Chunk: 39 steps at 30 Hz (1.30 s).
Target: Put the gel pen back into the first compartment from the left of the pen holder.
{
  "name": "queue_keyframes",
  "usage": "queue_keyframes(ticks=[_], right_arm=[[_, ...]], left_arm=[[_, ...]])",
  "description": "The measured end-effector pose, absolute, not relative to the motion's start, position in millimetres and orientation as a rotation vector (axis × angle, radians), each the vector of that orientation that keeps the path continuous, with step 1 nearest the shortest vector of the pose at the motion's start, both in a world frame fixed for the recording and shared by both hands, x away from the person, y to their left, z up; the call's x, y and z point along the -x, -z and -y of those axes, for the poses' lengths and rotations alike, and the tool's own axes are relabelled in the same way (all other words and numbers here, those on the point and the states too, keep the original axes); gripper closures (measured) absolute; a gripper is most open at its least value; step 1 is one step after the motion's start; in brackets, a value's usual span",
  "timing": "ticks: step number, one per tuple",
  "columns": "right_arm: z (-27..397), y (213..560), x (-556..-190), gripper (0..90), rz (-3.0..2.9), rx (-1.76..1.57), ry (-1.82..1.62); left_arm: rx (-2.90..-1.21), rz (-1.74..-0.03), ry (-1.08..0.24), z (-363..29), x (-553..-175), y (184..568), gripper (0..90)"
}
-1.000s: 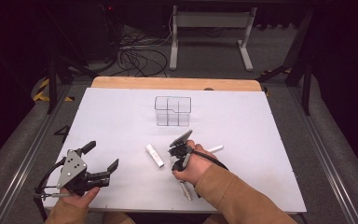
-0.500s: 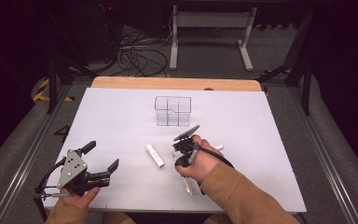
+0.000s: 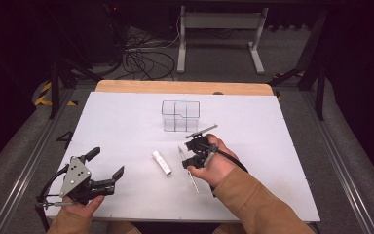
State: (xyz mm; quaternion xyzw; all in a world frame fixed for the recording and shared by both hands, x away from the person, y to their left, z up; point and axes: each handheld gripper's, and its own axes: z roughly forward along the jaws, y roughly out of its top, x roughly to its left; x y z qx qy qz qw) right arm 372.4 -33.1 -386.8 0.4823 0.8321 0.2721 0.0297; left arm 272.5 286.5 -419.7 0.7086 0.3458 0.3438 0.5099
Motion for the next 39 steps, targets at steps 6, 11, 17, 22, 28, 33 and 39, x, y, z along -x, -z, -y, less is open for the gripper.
queue_keyframes(ticks=[6,11,17,22,28,33,39], right_arm=[[37,380,-373,80.3,-2.531,-1.425,-0.961],[39,375,-374,80.3,-2.501,-1.376,-1.038],[42,369,-374,80.3,-2.457,-1.309,-1.132],[45,363,-376,80.3,-2.400,-1.253,-1.229],[47,357,-379,80.3,-2.331,-1.223,-1.341],[49,355,-381,80.3,-2.295,-1.208,-1.388],[50,353,-383,80.3,-2.274,-1.191,-1.425]], left_arm=[[-1.705,-0.832,-0.829,-287,-272,420,8.3],[-1.705,-0.832,-0.831,-287,-272,420,8.3],[-1.705,-0.832,-0.831,-287,-272,420,8.3],[-1.705,-0.833,-0.830,-287,-272,420,8.3],[-1.704,-0.834,-0.831,-287,-272,420,8.3],[-1.703,-0.835,-0.830,-287,-272,420,8.3],[-1.706,-0.835,-0.831,-287,-273,420,8.3]])
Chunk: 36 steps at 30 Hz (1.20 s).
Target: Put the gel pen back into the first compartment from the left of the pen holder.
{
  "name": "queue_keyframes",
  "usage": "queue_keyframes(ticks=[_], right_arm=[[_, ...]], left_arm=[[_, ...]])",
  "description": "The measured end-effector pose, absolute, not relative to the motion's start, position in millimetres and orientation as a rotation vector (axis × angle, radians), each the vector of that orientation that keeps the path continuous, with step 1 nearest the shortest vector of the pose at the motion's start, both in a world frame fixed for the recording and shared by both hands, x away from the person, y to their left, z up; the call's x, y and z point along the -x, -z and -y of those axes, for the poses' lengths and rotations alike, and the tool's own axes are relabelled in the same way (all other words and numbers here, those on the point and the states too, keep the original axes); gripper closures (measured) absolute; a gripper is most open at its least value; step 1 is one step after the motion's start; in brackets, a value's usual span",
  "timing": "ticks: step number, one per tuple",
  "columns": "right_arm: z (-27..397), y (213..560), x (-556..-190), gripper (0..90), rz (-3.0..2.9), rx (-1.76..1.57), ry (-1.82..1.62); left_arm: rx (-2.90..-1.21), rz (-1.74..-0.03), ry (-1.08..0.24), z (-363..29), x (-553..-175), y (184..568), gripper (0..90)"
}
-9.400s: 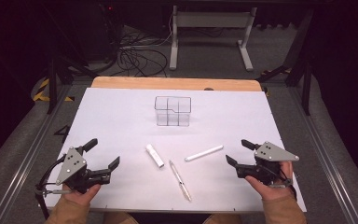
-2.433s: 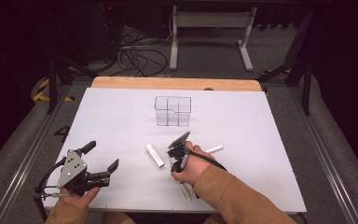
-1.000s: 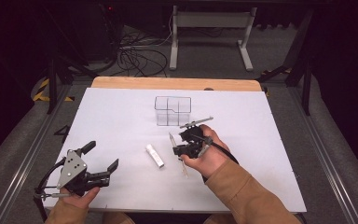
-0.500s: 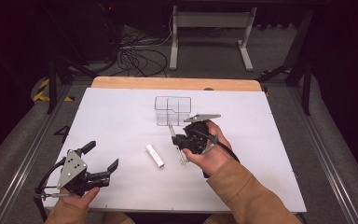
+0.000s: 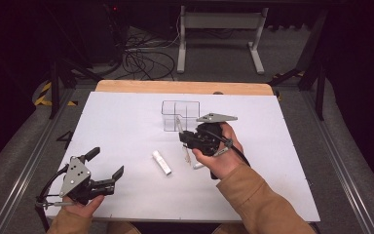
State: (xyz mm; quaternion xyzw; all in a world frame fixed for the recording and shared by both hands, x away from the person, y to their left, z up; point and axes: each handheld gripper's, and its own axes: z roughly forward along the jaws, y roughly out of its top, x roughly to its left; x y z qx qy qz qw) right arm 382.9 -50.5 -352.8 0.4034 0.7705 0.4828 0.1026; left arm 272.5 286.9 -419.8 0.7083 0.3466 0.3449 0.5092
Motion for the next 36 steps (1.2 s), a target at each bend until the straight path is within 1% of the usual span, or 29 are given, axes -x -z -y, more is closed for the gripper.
queue_keyframes(ticks=[17,36], right_arm=[[50,340,-406,80.2,-2.177,-1.133,-1.575],[35,330,-448,80.2,-2.065,-1.080,-1.637]], left_arm=[[-1.707,-0.836,-0.829,-287,-273,420,8.3],[-1.704,-0.838,-0.827,-287,-273,421,8.3]])
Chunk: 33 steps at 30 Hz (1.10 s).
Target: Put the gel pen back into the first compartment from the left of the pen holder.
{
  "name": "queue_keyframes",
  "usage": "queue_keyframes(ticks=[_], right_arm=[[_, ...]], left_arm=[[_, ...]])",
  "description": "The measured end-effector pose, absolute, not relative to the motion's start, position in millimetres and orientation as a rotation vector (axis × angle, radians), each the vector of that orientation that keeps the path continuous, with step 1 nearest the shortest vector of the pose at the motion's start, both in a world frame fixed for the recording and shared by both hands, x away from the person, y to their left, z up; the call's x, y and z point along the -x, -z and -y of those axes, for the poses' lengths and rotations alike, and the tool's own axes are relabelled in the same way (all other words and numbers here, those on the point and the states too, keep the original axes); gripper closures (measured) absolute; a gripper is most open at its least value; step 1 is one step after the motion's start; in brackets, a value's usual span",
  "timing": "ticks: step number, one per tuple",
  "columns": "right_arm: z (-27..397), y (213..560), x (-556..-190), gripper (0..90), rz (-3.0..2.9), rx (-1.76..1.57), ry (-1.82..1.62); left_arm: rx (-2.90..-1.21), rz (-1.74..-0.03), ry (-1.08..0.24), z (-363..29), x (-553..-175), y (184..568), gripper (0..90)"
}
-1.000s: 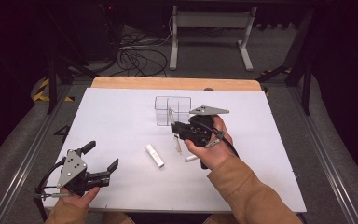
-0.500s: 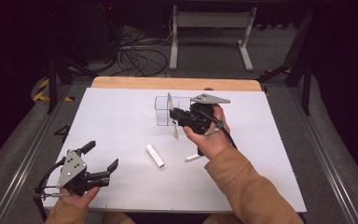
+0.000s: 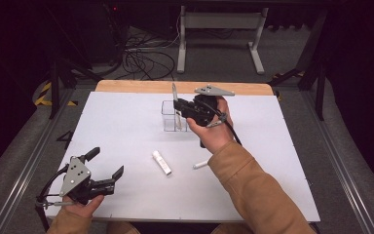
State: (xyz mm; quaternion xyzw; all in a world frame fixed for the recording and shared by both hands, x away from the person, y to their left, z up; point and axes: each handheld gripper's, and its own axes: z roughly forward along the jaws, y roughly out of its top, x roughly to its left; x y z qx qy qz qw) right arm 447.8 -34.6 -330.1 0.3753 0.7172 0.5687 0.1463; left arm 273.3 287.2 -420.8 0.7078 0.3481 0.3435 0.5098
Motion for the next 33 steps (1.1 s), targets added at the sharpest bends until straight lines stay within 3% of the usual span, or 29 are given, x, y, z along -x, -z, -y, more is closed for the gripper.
queue_keyframes(ticks=[33], right_arm=[[17,345,-501,80.0,-1.841,-1.081,-1.692]], left_arm=[[-1.707,-0.835,-0.826,-288,-274,421,8.3]])
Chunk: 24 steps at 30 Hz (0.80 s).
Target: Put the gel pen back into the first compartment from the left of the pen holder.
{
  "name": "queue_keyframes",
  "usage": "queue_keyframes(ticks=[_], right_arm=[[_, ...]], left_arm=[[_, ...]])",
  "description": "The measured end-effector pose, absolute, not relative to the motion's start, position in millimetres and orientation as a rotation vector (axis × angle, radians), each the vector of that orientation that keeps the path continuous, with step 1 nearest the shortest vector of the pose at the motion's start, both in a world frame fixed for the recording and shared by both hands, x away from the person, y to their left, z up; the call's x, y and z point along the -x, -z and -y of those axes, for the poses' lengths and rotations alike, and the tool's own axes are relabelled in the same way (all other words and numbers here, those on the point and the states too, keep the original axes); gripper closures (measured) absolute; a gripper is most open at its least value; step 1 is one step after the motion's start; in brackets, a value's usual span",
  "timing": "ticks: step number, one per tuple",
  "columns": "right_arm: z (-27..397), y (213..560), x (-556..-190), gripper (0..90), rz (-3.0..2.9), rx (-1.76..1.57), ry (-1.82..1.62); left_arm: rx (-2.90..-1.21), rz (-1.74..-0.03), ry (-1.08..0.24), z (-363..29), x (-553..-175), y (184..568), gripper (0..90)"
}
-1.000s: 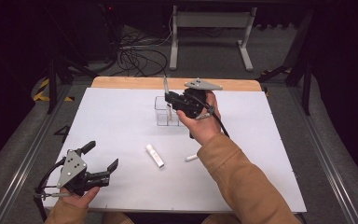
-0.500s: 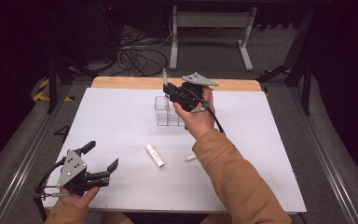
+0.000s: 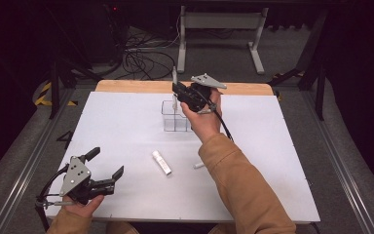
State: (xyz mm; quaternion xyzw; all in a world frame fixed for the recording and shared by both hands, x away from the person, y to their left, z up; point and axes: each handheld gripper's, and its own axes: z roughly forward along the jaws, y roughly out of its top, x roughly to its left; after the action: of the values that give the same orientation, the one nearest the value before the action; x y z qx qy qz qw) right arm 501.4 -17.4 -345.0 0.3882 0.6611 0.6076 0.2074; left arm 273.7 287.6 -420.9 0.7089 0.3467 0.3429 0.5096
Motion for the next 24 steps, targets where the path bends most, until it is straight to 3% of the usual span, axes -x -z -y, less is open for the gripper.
queue_keyframes(ticks=[22,24], right_arm=[[5,360,-516,79.9,-1.797,-1.122,-1.690],[4,364,-518,75.1,-1.799,-1.138,-1.695]], left_arm=[[-1.705,-0.834,-0.821,-288,-273,421,8.3],[-1.708,-0.834,-0.821,-288,-274,421,8.3]])
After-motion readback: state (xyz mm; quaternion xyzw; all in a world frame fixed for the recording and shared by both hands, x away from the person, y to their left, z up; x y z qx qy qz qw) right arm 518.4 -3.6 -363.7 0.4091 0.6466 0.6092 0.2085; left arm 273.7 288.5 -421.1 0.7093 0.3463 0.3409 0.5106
